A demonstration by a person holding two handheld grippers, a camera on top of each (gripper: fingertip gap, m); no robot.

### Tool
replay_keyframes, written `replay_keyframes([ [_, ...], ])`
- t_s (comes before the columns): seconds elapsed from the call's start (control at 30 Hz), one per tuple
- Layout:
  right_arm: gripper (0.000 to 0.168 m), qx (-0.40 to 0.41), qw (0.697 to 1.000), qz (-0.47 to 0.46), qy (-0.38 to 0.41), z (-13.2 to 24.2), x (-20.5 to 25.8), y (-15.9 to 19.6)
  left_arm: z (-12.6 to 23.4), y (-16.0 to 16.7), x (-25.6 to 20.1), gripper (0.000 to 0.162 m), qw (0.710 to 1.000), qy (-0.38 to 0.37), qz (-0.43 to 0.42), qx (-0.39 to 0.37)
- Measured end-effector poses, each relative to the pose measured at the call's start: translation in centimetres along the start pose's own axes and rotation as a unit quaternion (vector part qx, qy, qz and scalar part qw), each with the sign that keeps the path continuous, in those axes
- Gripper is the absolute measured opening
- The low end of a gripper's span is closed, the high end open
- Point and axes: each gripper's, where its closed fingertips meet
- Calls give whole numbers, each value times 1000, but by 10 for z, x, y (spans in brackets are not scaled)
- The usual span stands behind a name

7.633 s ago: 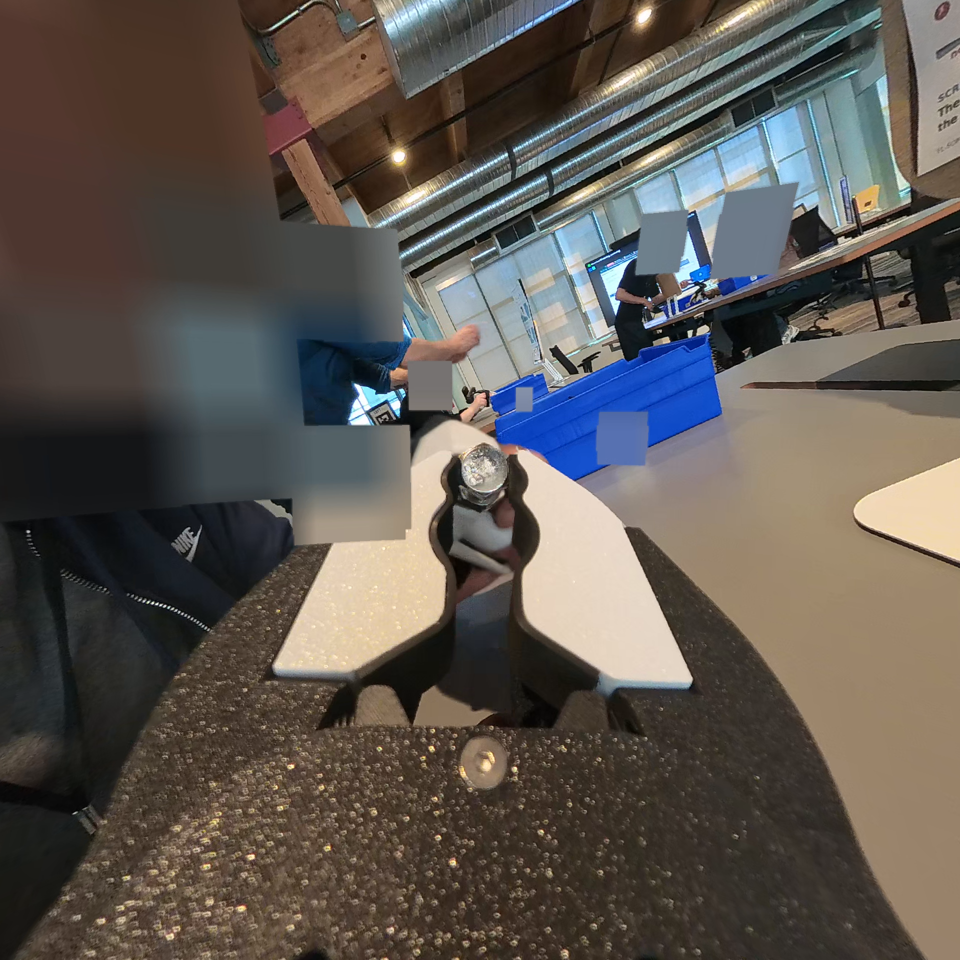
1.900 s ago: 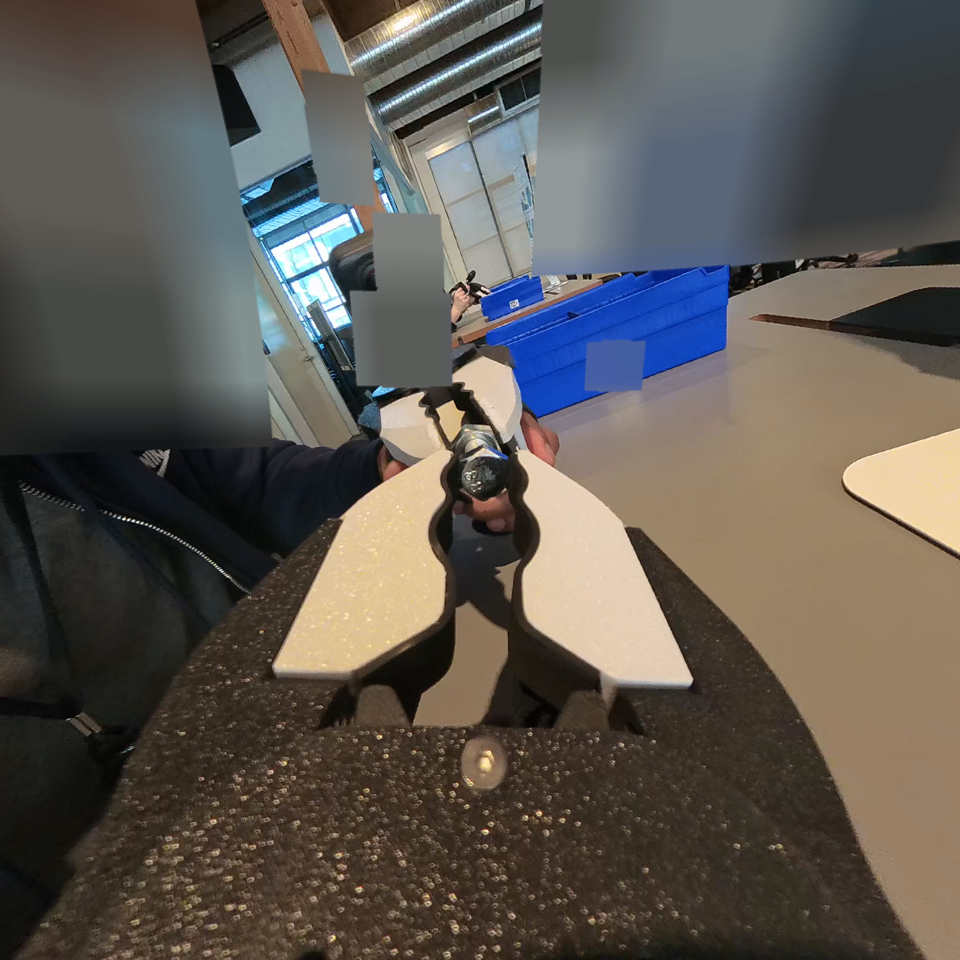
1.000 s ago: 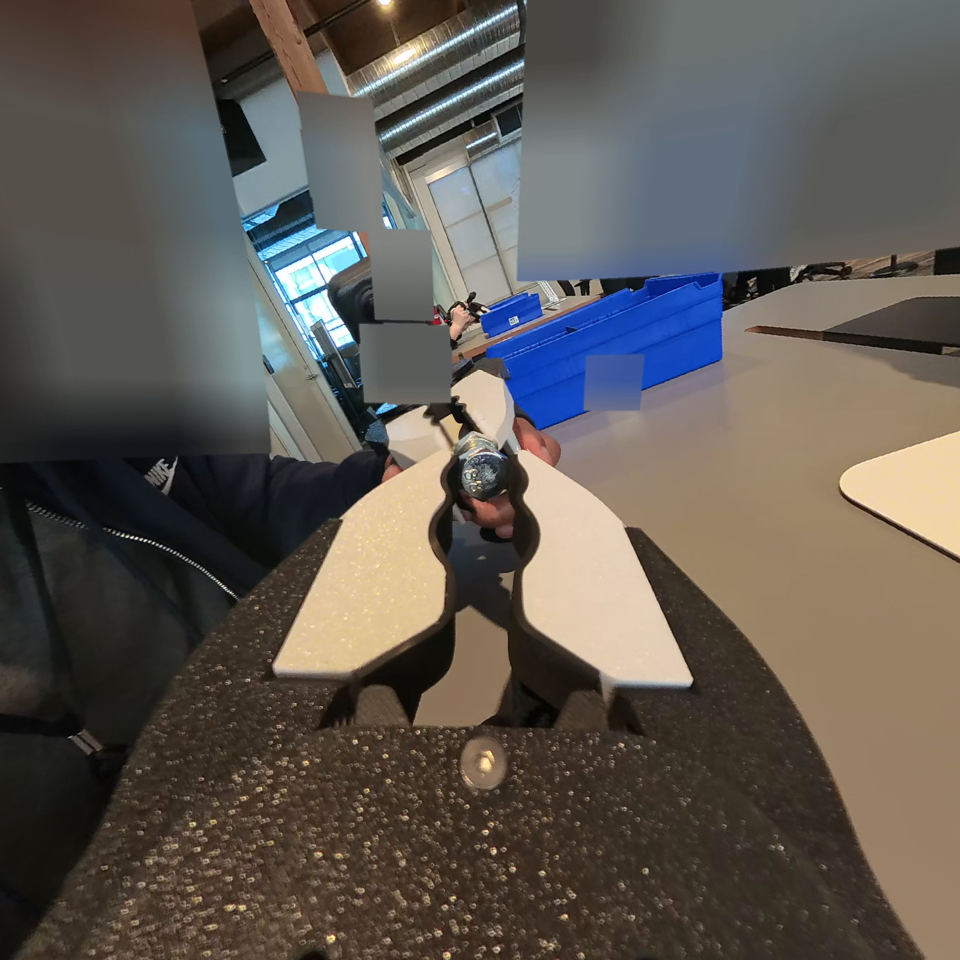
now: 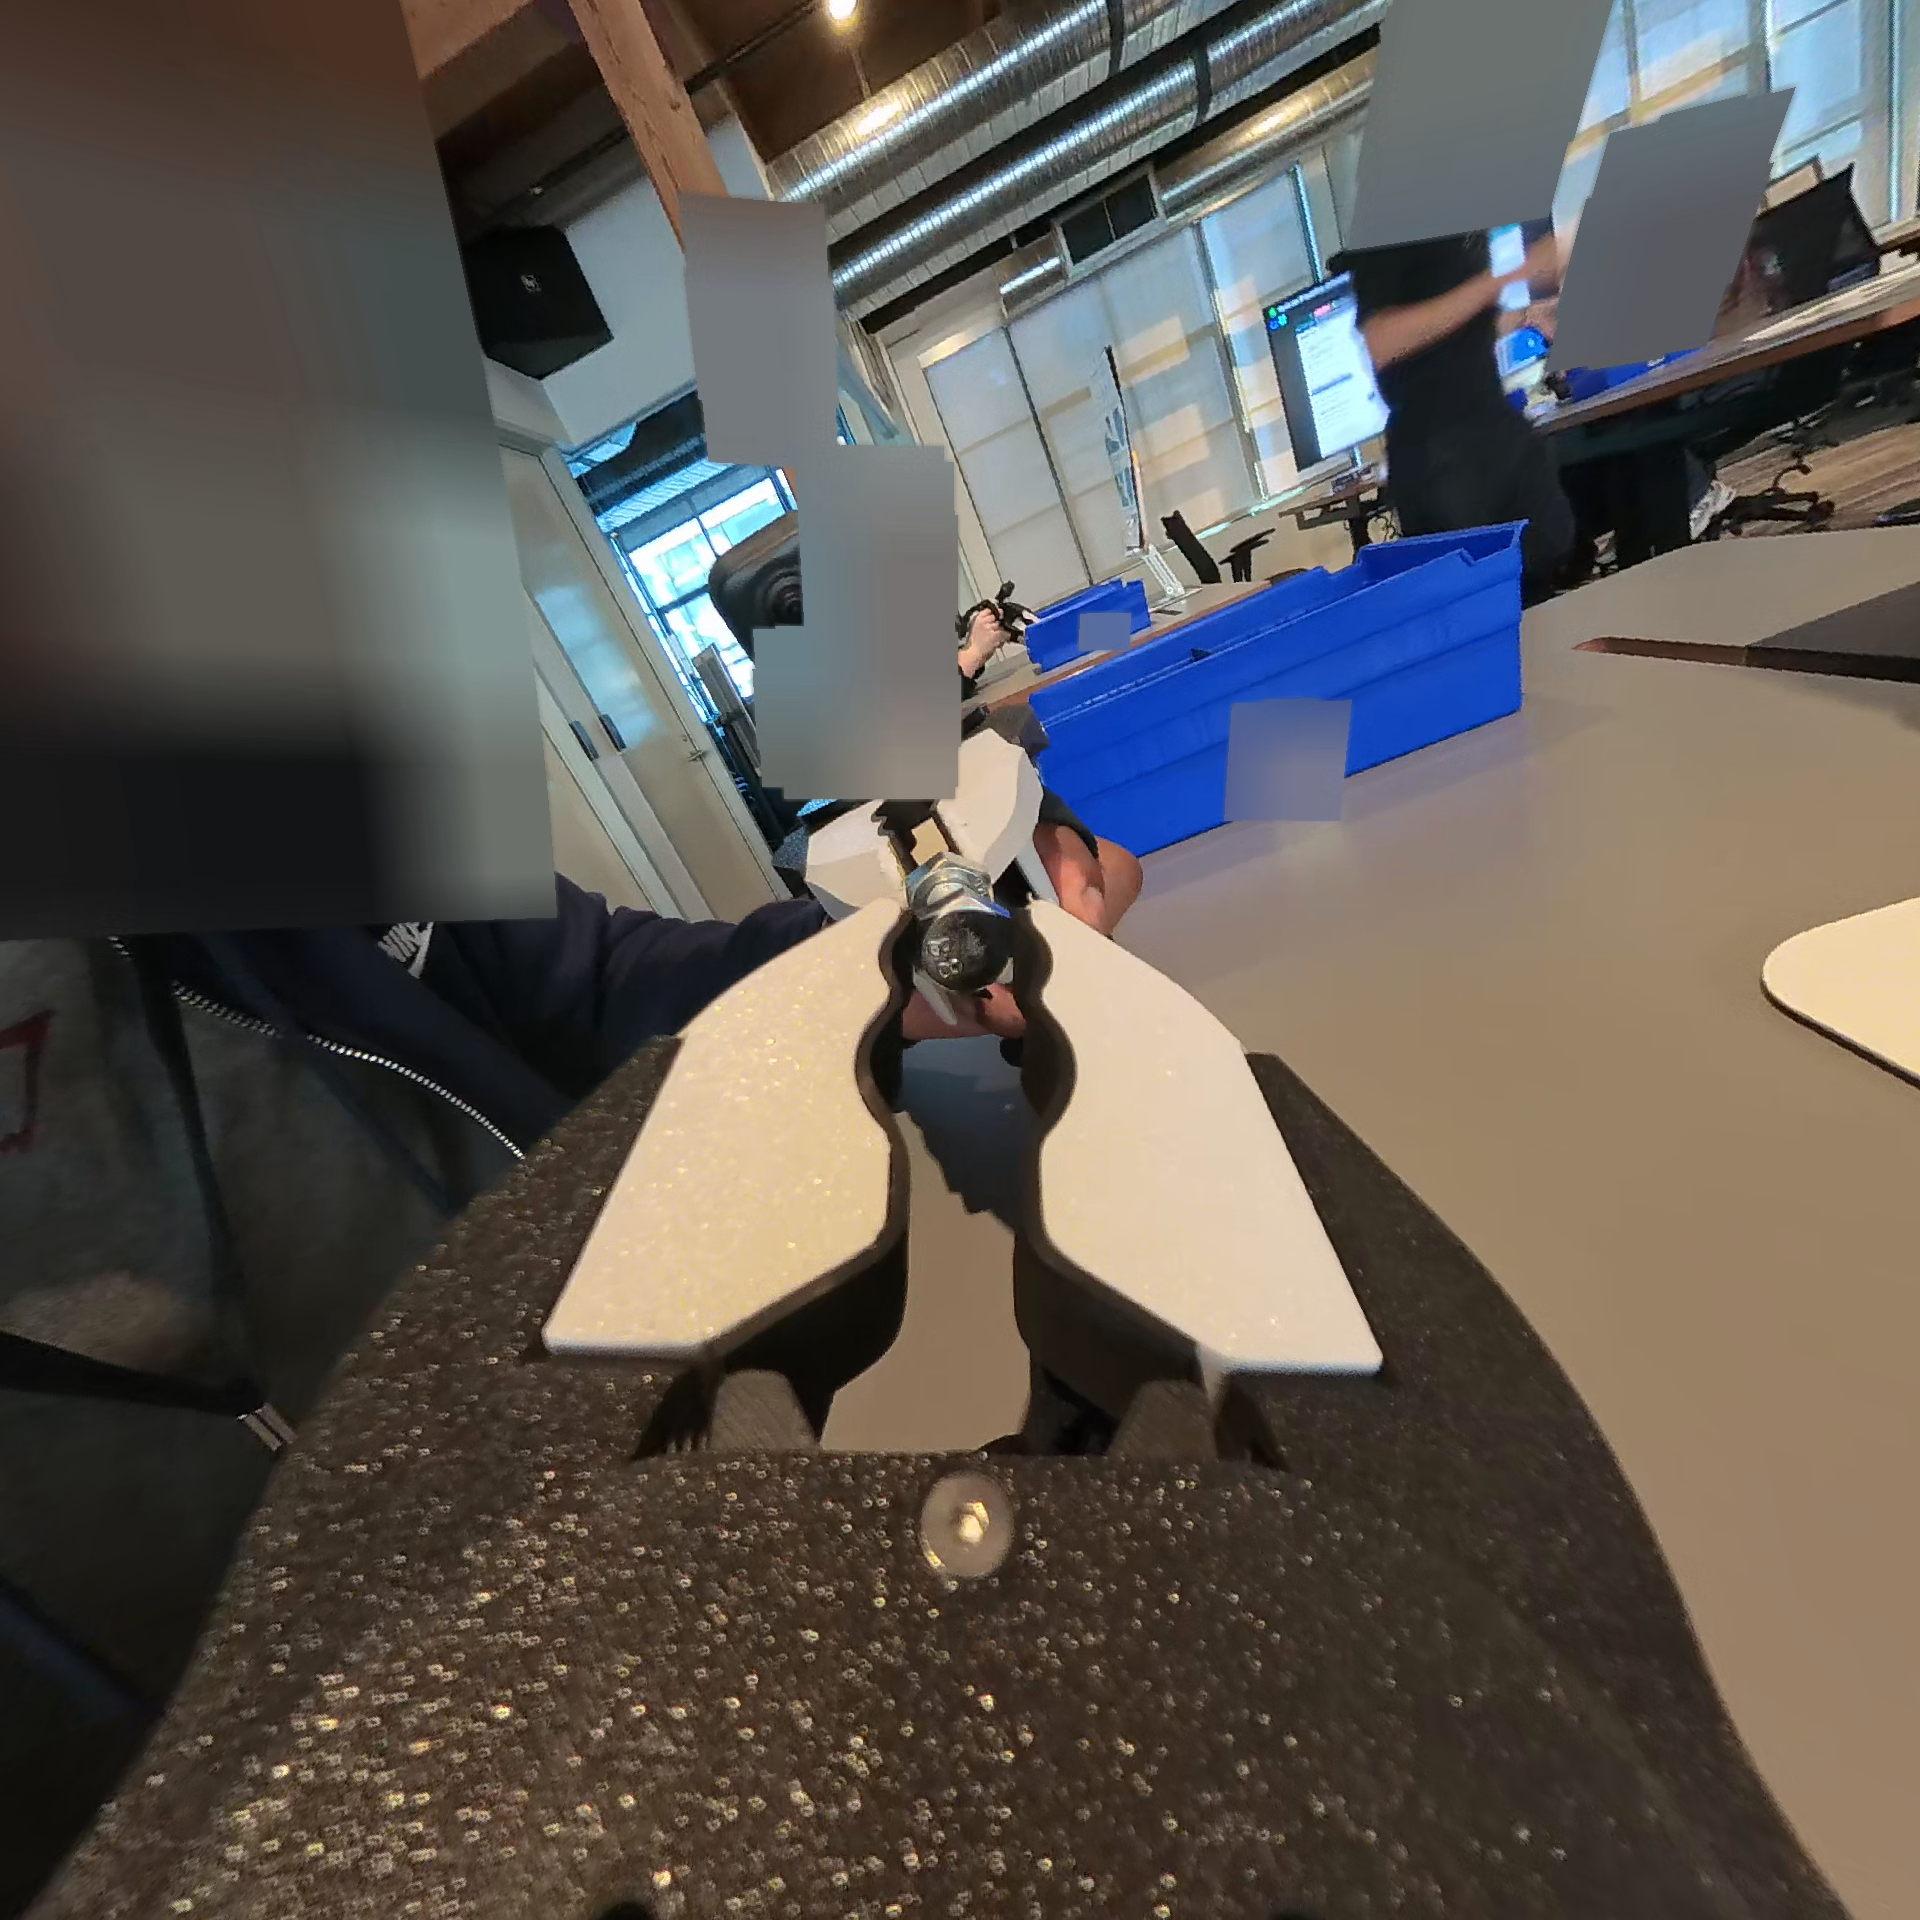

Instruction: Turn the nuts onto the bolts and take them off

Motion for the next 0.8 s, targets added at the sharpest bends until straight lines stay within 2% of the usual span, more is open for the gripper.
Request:
replay_keyframes([
  [0.8,17,-3,1000,-5,-3,0,0,1,1,-2,2,9,1000,-2,4,-3],
])
Point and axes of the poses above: each gripper's, where its closed fingertips meet, z back along the fingers, y out of its underside, x = y × z across the jaws, and after that the axes turned 10 degrees about -y, right-handed
